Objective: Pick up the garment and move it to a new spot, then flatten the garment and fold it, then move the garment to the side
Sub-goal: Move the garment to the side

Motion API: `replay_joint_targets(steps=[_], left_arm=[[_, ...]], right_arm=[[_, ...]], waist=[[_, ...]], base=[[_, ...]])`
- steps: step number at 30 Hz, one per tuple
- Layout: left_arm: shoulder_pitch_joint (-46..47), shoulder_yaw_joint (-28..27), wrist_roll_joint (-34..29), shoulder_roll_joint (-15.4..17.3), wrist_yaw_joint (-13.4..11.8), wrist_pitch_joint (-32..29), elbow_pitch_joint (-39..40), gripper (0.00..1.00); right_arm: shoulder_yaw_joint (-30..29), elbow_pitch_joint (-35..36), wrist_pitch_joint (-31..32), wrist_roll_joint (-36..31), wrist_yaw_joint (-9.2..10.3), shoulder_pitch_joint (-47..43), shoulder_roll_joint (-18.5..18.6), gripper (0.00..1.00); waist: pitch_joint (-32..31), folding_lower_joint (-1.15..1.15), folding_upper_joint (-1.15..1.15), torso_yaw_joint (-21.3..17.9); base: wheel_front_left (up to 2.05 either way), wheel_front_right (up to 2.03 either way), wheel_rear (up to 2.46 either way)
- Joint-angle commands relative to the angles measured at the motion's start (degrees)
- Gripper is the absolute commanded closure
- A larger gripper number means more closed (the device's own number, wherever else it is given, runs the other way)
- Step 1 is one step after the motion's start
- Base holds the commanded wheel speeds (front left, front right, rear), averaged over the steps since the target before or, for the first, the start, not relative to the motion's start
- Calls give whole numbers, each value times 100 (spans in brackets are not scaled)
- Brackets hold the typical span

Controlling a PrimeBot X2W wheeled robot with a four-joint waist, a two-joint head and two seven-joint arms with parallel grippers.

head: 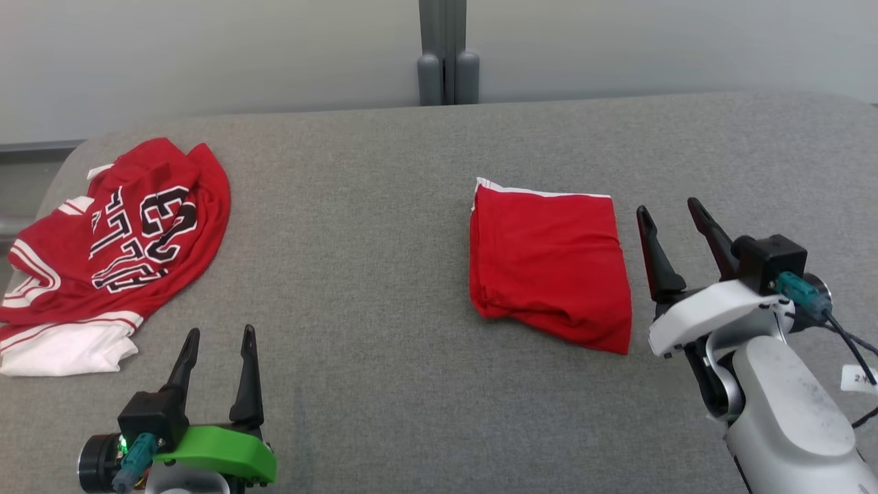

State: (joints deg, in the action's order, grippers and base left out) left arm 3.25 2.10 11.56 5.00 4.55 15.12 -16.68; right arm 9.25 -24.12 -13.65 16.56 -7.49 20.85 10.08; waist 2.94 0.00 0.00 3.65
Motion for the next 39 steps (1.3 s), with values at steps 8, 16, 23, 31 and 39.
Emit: replay_joint_targets(steps=[8, 16, 23, 31, 39], left_arm=[[436, 96, 61, -43, 55, 1, -54, 0], [674, 188, 61, -129, 93, 2, -96, 0], [741, 196, 93, -164, 104, 2, -159, 0], [726, 214, 102, -192, 99, 2, -163, 0], [885, 274, 80, -202, 126, 1, 59, 0]], right_arm=[[158, -1392, 145, -69, 0, 954, 108, 0], [150, -2845, 91, 153, 0, 1426, -47, 0], [289, -3624, 195, 547, -1, 1527, -290, 53], [657, -3856, 117, 847, 6, 1831, -64, 100], [1447, -3632, 298, 721, 5, 2435, 542, 100]], waist=[[658, 0, 0, 374], [950, 0, 0, 499], [990, 0, 0, 505], [954, 0, 0, 513], [1432, 0, 0, 151]], base=[[0, 0, 0], [0, 0, 0], [0, 0, 0], [0, 0, 0], [0, 0, 0]])
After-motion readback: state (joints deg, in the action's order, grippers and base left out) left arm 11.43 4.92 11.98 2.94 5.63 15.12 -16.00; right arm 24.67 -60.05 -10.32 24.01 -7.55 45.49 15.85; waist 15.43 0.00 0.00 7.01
